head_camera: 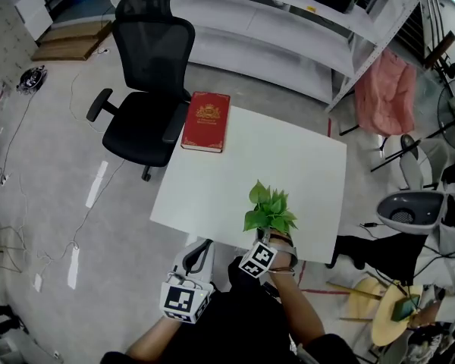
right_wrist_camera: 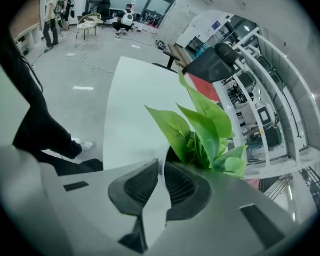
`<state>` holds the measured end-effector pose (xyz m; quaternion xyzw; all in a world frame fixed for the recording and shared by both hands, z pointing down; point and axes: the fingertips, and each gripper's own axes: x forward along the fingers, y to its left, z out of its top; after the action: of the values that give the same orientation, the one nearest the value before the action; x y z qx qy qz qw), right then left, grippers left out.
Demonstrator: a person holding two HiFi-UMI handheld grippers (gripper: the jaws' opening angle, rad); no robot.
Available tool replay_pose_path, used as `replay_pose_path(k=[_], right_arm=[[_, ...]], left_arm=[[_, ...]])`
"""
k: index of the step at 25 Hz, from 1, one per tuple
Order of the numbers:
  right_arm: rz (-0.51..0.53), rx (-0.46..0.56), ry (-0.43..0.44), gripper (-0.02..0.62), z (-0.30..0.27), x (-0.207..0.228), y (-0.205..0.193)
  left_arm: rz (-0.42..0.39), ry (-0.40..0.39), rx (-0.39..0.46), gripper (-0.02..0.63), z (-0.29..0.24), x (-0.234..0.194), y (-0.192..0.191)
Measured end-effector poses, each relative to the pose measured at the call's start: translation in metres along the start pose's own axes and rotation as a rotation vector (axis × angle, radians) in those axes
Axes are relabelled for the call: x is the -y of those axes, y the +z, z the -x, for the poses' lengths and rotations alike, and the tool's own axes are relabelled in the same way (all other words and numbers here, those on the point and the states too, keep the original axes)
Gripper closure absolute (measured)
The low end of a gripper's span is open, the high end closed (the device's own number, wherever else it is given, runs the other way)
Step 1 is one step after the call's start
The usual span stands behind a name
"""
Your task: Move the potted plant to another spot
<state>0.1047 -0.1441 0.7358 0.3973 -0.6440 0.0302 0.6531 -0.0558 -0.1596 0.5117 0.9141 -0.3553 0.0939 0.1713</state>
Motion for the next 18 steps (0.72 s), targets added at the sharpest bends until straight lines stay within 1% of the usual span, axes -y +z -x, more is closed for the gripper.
replay_pose_path(k=[5, 8, 11, 18], right_arm=[[-0.061, -0.030, -0.022, 0.563, 0.023, -0.021, -0.012], [-0.090, -0.051, -0.030, 0.561, 0.031, -0.034, -0.022], [-0.122, -0.072, -0.036, 0.562, 0.039, -0.044, -0.037], [-0.179, -0.099, -0.057, 0.561, 0.051, -0.056, -0.072]], left_arm=[[-0.028, -0.075, 0.010, 0.584, 0.015, 0.009, -0.003], [-0.032, -0.112, -0.002, 0.584, 0.021, 0.016, -0.007], [-0.045, -0.153, 0.004, 0.584, 0.021, 0.030, -0.008], [-0.061, -0.232, -0.014, 0.584, 0.013, 0.065, -0.016]])
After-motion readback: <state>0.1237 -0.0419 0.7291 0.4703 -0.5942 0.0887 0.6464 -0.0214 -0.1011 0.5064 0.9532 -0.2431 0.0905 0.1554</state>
